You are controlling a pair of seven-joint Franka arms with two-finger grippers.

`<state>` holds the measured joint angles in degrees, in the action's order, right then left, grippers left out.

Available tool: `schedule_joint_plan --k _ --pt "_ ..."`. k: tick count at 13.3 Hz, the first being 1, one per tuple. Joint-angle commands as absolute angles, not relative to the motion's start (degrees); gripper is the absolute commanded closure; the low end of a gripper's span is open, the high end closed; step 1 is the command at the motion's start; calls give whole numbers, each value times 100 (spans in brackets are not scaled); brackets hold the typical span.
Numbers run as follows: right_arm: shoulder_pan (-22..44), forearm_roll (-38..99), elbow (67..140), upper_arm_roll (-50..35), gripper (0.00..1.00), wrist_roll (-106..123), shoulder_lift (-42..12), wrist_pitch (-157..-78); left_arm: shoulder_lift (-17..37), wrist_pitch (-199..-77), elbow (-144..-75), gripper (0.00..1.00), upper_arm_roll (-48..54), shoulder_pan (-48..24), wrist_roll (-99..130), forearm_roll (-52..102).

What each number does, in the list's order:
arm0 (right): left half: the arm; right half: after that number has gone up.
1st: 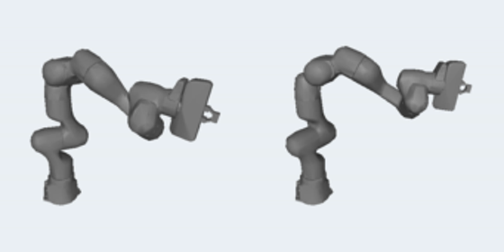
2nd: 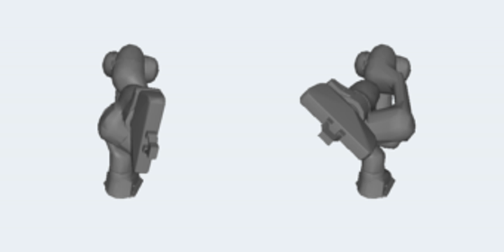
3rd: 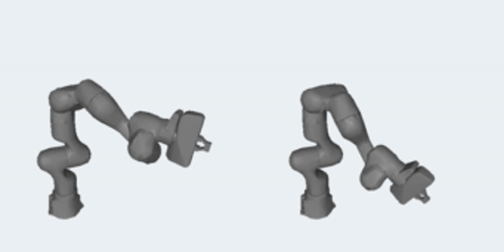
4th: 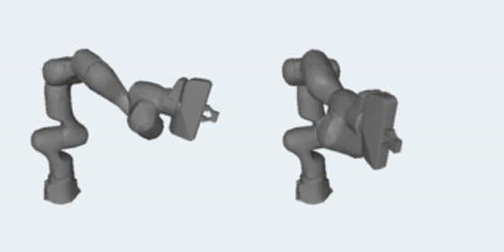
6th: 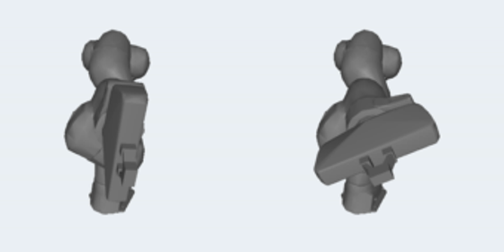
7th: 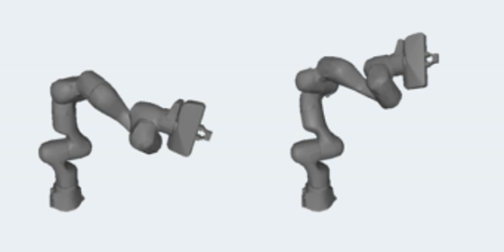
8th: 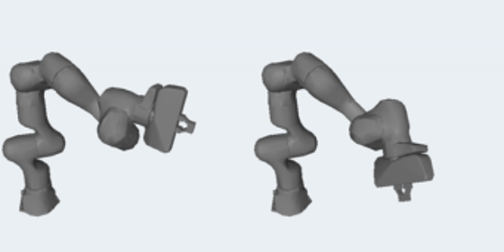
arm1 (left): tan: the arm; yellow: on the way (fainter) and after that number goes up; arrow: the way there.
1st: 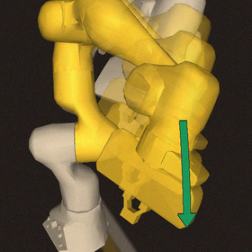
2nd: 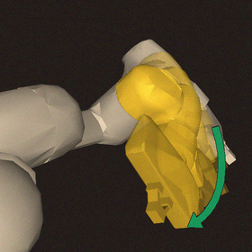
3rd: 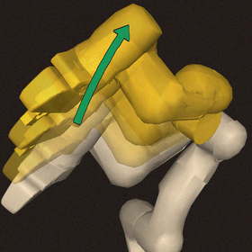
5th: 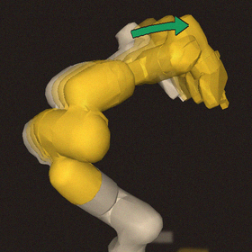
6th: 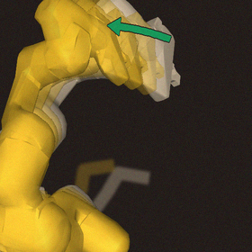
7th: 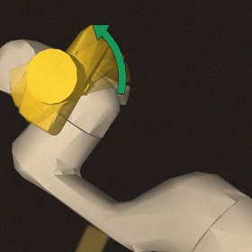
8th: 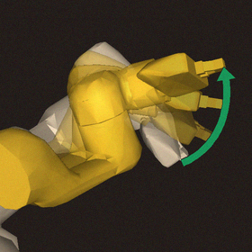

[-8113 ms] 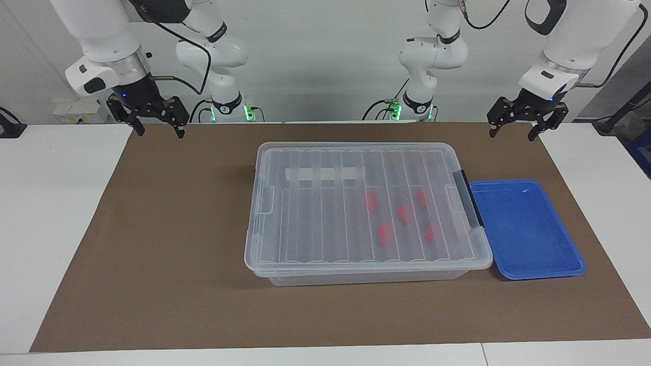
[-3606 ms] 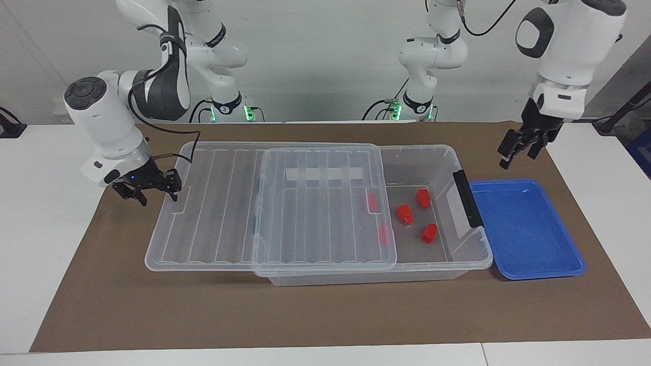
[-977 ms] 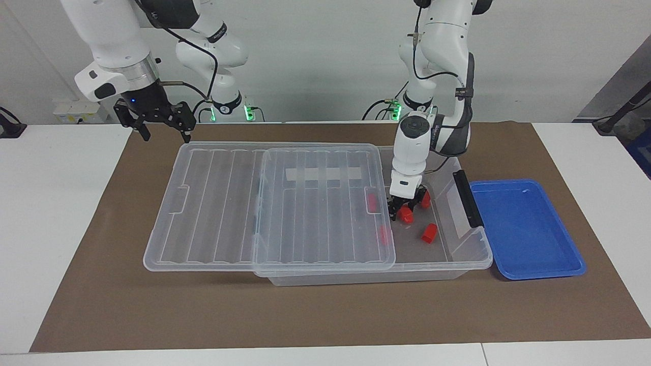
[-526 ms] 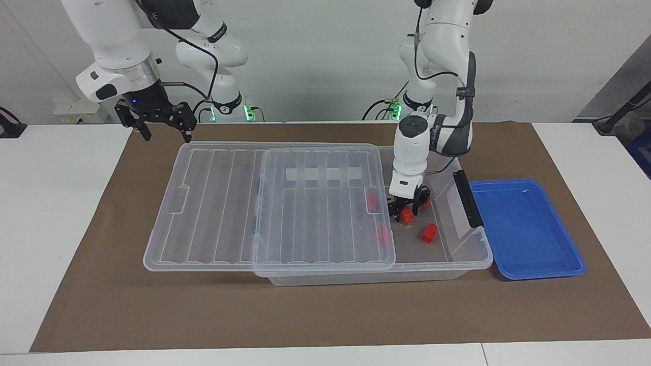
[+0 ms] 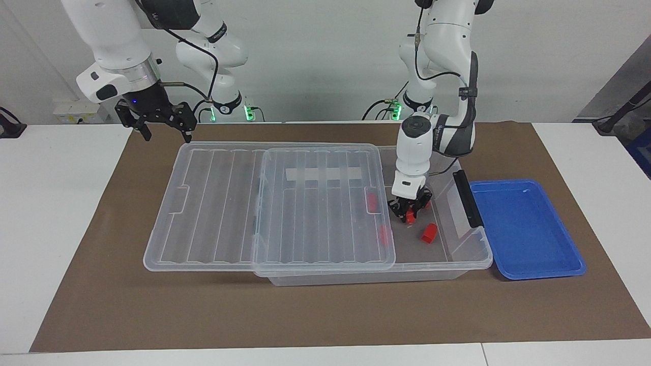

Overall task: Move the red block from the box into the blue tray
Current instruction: 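Grasp a red block with the left gripper and lift it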

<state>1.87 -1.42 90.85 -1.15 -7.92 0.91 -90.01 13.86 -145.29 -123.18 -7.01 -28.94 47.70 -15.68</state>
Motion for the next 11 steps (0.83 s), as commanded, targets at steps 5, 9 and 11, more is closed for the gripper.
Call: schedule_joint_plan --k 5,9,11 --pt "105 -114 9299 -149 0 -923 211 -9017 1310 -11781 -10076 100 -703 -2497 4213 -1084" --pt "88 -114 9351 -149 0 -905 220 -9131 1099 -10401 -9151 100 -721 -1821 2869 -642" --pt "70 -114 9378 -132 1 -905 220 -9167 950 -9995 -8983 100 -729 -1400 1965 -572"
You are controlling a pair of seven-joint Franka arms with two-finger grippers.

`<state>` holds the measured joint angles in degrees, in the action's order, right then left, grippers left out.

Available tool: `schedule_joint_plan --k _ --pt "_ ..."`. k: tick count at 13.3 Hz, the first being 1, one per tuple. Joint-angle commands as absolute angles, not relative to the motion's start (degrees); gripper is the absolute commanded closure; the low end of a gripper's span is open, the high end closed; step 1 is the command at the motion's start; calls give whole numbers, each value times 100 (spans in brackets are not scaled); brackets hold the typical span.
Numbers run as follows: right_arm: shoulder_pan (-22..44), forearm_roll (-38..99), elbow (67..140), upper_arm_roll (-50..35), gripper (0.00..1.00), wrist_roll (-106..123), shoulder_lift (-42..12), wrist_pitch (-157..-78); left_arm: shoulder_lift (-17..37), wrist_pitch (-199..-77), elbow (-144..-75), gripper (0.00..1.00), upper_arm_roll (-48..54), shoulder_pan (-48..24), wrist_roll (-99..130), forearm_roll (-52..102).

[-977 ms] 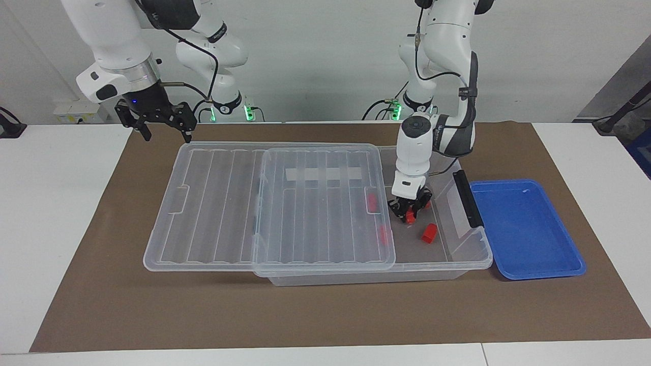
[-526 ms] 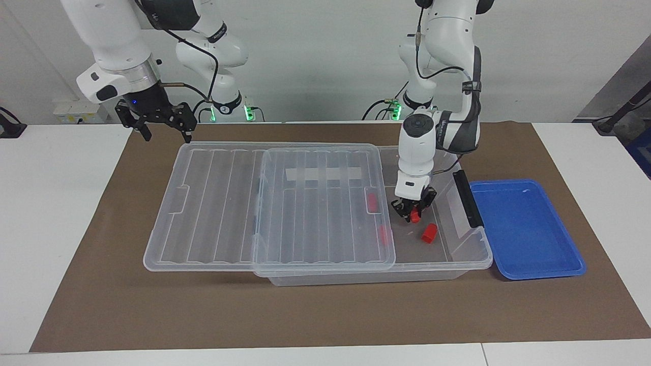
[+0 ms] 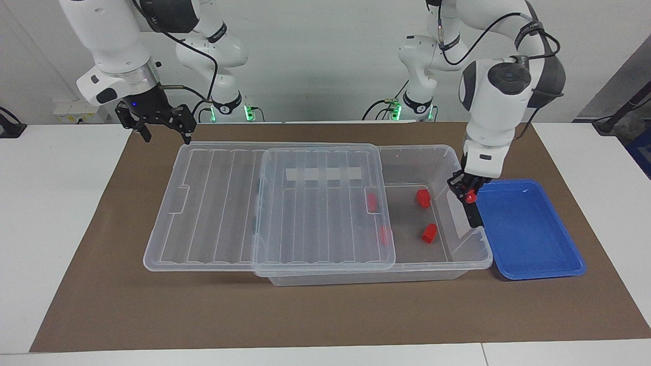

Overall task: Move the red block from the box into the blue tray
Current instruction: 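Grasp a red block with the left gripper and lift it, then carry the red block into the blue tray with the left gripper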

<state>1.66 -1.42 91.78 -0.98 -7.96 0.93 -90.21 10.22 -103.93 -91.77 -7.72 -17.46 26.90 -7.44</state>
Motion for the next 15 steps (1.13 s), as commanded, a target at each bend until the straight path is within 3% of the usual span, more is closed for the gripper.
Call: schedule_joint_plan --k 1,3,7,9,12,15 --pt "36 -114 9413 -114 3 -888 220 -9254 827 -9967 -9009 100 -773 -1197 1325 -554" --pt "-149 -114 9580 -114 14 -730 220 -9509 773 -10063 -9061 100 -774 -645 216 -554" --pt "-430 -114 9913 -114 79 -519 220 -10079 765 -11247 -9613 100 -782 377 -1211 -115" --pt "-527 -114 10133 -114 100 -519 220 -10457 800 -11906 -10087 100 -782 413 -1213 -105" --pt "-711 -114 10536 -114 100 -510 202 -11063 887 -13390 -11124 100 -782 439 -1178 -79" --pt "-922 -114 10766 -114 100 -519 106 -11574 1317 -13885 -11215 100 -782 448 -1186 9"
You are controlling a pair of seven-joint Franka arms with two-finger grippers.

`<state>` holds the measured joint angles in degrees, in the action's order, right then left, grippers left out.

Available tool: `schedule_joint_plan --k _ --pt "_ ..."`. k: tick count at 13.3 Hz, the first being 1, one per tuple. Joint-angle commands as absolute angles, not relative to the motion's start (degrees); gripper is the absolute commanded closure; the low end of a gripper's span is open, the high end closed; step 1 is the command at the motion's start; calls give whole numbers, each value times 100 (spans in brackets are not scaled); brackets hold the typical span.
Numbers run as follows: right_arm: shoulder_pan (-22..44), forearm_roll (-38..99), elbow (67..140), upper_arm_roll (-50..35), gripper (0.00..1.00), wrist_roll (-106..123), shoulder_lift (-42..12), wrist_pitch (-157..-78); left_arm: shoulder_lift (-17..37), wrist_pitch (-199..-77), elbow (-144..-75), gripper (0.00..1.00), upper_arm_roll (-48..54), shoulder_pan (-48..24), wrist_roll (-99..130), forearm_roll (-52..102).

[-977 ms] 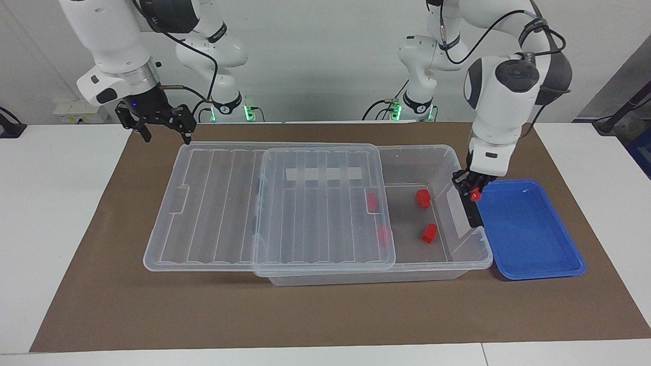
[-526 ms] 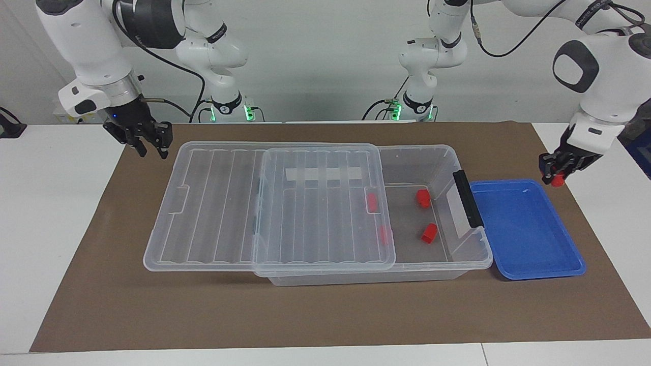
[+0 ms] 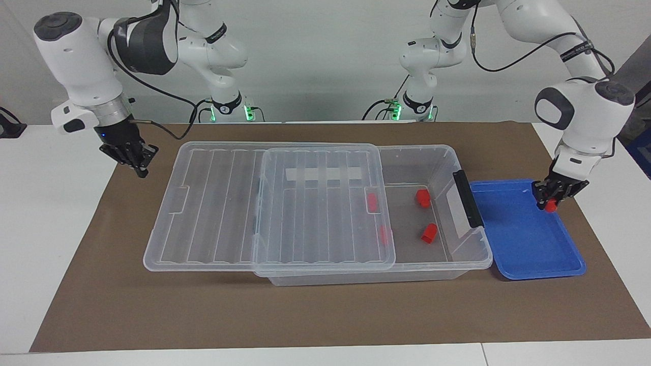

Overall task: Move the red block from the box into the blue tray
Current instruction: 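Carry the red block into the blue tray with the left gripper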

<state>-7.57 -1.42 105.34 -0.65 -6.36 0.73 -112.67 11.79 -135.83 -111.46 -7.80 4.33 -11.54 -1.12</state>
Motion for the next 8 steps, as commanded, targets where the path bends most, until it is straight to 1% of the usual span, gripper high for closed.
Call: schedule_joint_plan --k 1,3,6,8 --pt "-932 -114 10810 -114 100 -536 53 -11671 1545 -14148 -11224 100 -782 466 -1187 9" --pt "-940 -114 10837 -114 100 -571 -61 -11856 1652 -14343 -11390 100 -774 501 -1160 26" --pt "-940 -105 10854 -114 100 -615 -202 -11935 1915 -14966 -11627 100 -773 422 -1134 578" --pt "-932 -97 10854 -114 100 -606 -324 -12137 1916 -14968 -11707 100 -765 422 -1125 633"
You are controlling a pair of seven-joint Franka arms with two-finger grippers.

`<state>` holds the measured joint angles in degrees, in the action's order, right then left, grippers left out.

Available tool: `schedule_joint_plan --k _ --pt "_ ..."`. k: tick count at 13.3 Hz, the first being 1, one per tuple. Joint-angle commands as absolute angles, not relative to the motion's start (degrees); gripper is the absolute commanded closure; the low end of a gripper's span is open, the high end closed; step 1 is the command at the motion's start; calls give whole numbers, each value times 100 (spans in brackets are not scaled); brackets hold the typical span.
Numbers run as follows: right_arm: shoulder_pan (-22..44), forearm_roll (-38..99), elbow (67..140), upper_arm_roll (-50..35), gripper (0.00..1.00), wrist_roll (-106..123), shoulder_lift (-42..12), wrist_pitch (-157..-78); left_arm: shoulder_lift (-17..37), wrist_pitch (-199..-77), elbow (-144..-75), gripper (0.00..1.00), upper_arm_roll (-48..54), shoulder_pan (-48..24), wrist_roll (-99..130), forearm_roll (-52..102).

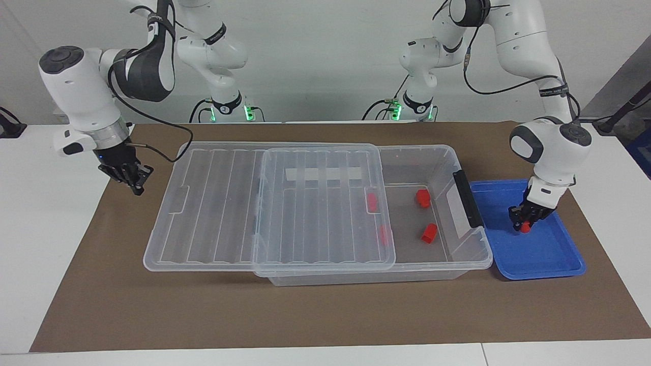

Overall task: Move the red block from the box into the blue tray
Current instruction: 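Carry the red block into the blue tray with the left gripper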

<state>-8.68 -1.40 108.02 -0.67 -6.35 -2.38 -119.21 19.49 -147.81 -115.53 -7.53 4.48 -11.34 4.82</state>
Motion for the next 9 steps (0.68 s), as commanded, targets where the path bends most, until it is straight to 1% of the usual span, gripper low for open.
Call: schedule_joint_plan --k 1,6,8,9 --pt "-897 -97 10854 -123 100 -615 -369 -12155 1916 -14968 -11716 100 -765 422 -1125 642" --pt "-633 -97 10942 -132 100 -615 -343 -12094 1942 -15099 -11830 100 -765 404 -1125 642" --pt "-449 -88 10960 -132 100 -615 -325 -12059 1960 -15415 -12005 100 -756 396 -1125 642" --pt "-335 -79 10995 -132 100 -615 -308 -12050 1960 -15442 -12023 91 -756 361 -1125 642"
